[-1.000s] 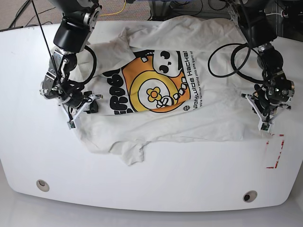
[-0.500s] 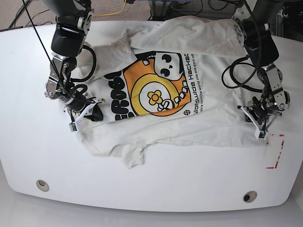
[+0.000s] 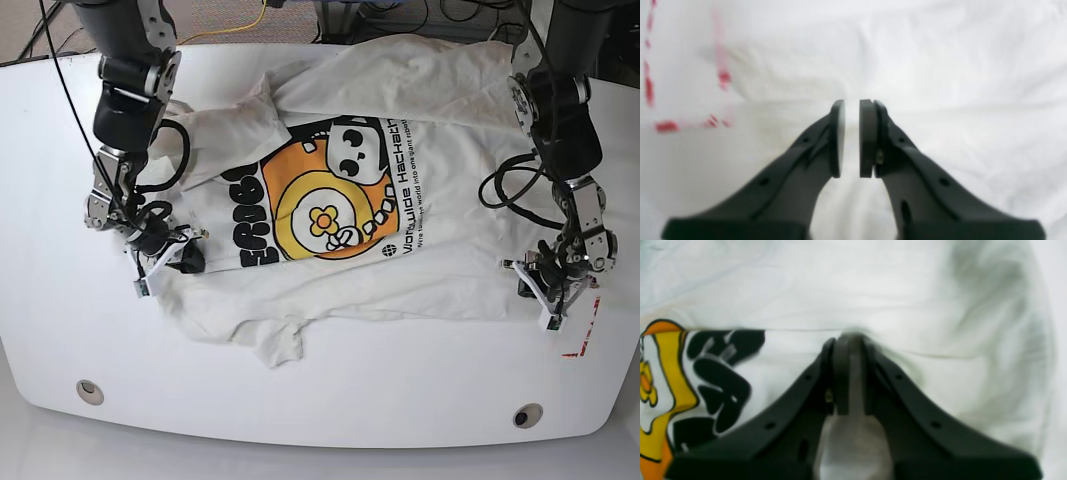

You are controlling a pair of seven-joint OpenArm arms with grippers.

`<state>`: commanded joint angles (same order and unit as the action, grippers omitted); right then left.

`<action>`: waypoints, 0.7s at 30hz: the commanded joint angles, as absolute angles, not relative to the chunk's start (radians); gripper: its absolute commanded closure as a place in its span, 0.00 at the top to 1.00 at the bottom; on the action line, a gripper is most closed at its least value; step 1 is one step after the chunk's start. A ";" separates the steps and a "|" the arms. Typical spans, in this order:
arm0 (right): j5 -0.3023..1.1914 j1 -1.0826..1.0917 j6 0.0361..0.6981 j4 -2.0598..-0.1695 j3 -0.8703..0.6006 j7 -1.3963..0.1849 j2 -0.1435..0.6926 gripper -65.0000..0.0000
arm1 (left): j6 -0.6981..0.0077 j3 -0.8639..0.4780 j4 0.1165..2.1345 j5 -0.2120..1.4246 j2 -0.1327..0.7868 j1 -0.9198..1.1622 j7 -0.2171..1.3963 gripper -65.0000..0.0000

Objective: Layout the t-shirt on the table in an organized manner, then fold the t-shirt properly
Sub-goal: 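Lower both grippers onto the shirt's side edges and pinch the fabric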

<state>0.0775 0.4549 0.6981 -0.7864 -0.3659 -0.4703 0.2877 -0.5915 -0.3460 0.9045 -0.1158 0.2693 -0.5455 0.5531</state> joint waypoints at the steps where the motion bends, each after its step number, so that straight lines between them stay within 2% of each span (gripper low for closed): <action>1: 0.079 0.460 0.698 -0.786 -0.366 -0.466 0.295 0.10 | -0.591 -0.346 0.905 -0.116 0.269 -0.550 0.553 0.15; 13: 0.076 0.483 0.698 -0.794 -0.357 -0.421 0.318 0.10 | -0.591 -0.346 0.903 -0.113 0.285 -0.585 0.552 0.16; 17: 0.084 0.475 0.698 -0.878 -0.357 -0.432 0.312 0.10 | -0.596 -0.349 0.937 -0.110 0.285 -0.587 0.556 0.16; 21: 0.085 0.449 0.698 -0.987 -0.358 -0.527 0.289 0.20 | -0.598 -0.352 0.997 -0.110 0.283 -0.578 0.573 0.16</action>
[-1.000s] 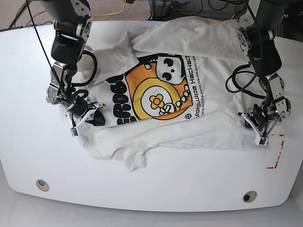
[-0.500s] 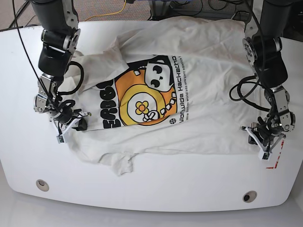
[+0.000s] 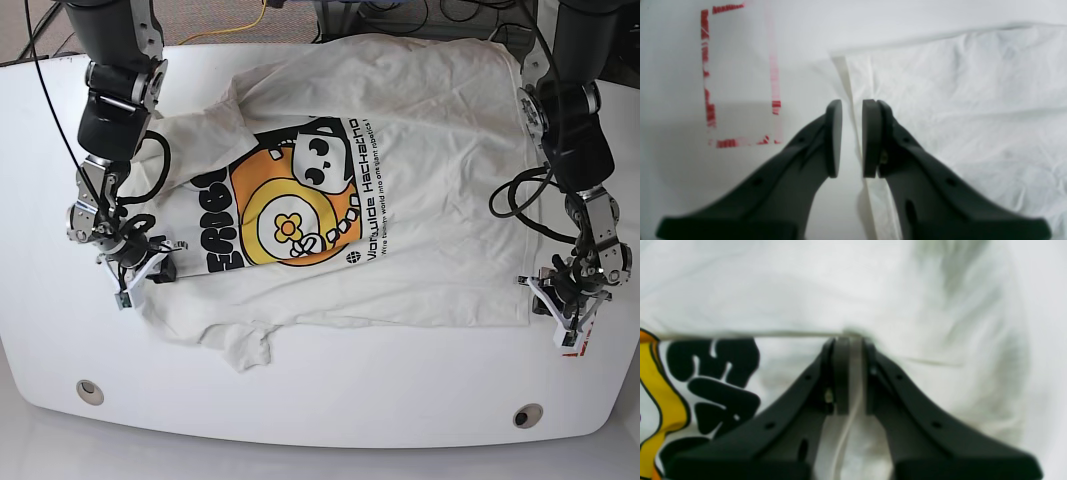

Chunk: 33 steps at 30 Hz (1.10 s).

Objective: Layout the t-shirt on the table in an organized manner, then fold the t-shirt properly
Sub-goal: 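Lower both grippers onto the shirt's side edges and pinch the fabric, then drag both grippers along the shirt toward the collar to smooth it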

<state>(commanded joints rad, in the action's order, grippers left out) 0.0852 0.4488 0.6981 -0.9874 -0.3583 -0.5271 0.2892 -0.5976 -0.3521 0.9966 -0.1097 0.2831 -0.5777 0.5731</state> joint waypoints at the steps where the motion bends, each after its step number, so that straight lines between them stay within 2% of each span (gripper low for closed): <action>1: 0.085 0.441 0.698 -1.026 -0.360 -0.555 0.283 0.23 | -0.598 -0.354 1.015 -0.110 0.283 -0.578 0.587 0.16; 3: 0.087 0.421 0.698 -1.127 -0.364 -0.616 0.265 0.29 | -0.604 -0.354 1.053 -0.108 0.280 -0.556 0.631 0.16; 5: 0.087 0.383 0.698 -1.196 -0.364 -0.650 0.254 0.31 | -0.627 -0.354 1.087 -0.101 0.278 -0.538 0.662 0.16; 9: 0.087 0.291 0.698 -1.374 -0.366 -0.700 0.232 0.31 | -0.684 -0.354 1.175 -0.010 0.272 -0.470 0.728 0.16; 16: 0.087 0.145 0.698 -1.524 -0.403 -0.727 0.216 0.31 | -0.682 -0.348 1.313 0.131 0.262 -0.312 0.796 0.16; 20: 0.087 0.108 0.698 -1.521 -0.469 -0.727 0.213 0.31 | -0.682 -0.348 1.336 0.142 0.226 -0.249 0.792 0.16; 25: 0.087 0.101 0.698 -1.431 -0.510 -0.720 0.222 0.31 | -0.680 -0.348 1.288 0.127 0.214 -0.217 0.762 0.16; 33: 0.087 0.122 0.698 -1.208 -0.526 -0.584 0.268 0.31 | -0.680 -0.346 1.106 0.081 0.223 -0.245 0.644 0.16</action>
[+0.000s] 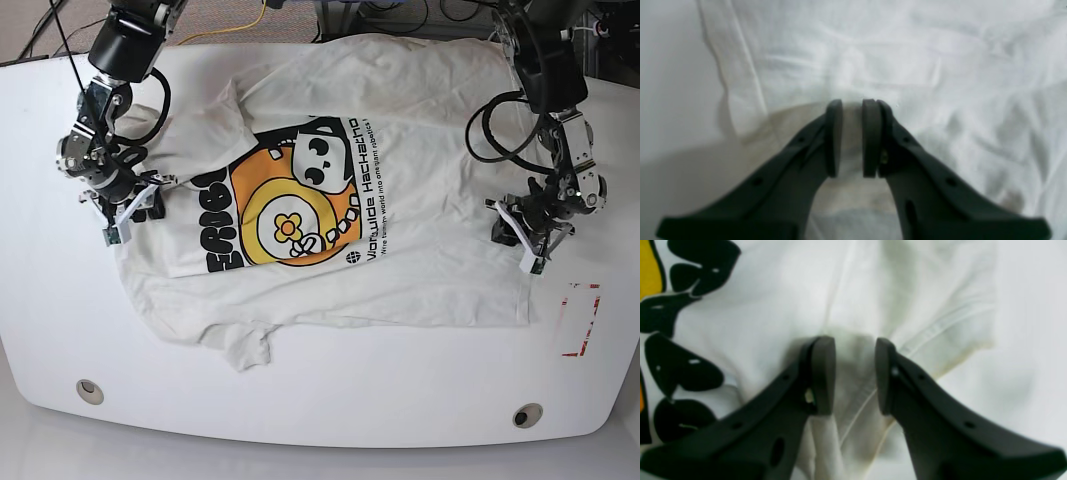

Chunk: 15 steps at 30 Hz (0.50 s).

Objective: Layout the t-shirt on the table in an organized manner, then fold the t-shirt properly
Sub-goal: 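Drag both grippers along the shirt toward the collar to smooth it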

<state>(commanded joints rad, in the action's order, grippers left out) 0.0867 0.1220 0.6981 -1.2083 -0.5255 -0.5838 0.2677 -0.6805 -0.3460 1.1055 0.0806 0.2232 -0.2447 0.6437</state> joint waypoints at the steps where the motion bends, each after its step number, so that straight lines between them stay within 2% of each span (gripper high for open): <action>1: 0.087 0.139 0.698 -1.162 -0.526 -0.562 0.282 0.31 | -0.680 -0.348 1.072 0.058 0.229 -0.265 0.628 0.16; 6: 0.081 0.156 0.698 -1.053 -0.526 -0.496 0.335 0.31 | -0.680 -0.346 0.975 0.019 0.265 -0.317 0.593 0.16; 15: 0.077 0.159 0.698 -1.036 -0.496 -0.486 0.421 0.31 | -0.684 -0.285 0.865 0.018 0.374 -0.407 0.515 0.16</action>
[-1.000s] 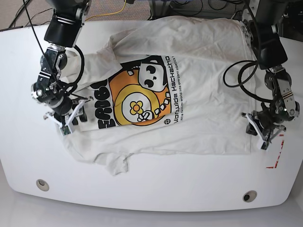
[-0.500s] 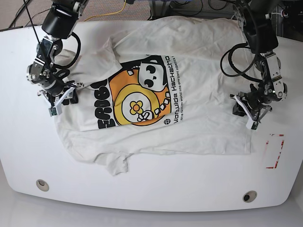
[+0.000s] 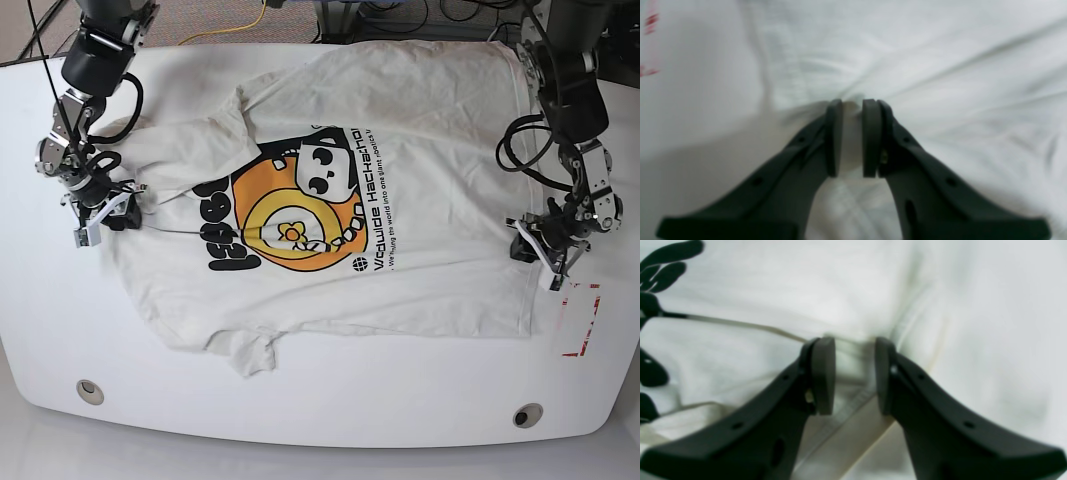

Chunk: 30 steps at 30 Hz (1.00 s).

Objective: Layout the t-shirt on the table in an organized manner, then fold the t-shirt properly
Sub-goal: 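Drag both grippers along the shirt toward the collar to smooth it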

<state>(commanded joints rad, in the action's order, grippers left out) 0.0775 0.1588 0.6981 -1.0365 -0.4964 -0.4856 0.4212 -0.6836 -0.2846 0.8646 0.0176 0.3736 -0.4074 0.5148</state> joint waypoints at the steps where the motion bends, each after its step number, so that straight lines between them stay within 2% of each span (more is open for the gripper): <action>1: 0.079 0.159 0.698 -1.038 -0.481 -0.486 0.432 0.31 | -0.684 -0.275 0.852 0.019 0.381 -0.417 0.513 0.16; 8: 0.085 0.156 0.698 -1.063 -0.464 -0.489 0.444 0.31 | -0.690 -0.248 0.845 0.022 0.394 -0.467 0.509 0.16; 15: 0.087 0.127 0.698 -1.285 -0.467 -0.604 0.380 0.31 | -0.690 -0.252 0.857 0.024 0.387 -0.532 0.558 0.16; 23: 0.087 0.101 0.698 -1.564 -0.469 -0.750 0.308 0.31 | -0.691 -0.255 1.035 0.079 0.346 -0.533 0.702 0.16; 30: 0.087 0.035 0.698 -1.753 -0.470 -0.871 0.234 0.31 | -0.691 -0.255 1.260 0.274 0.340 -0.409 0.891 0.16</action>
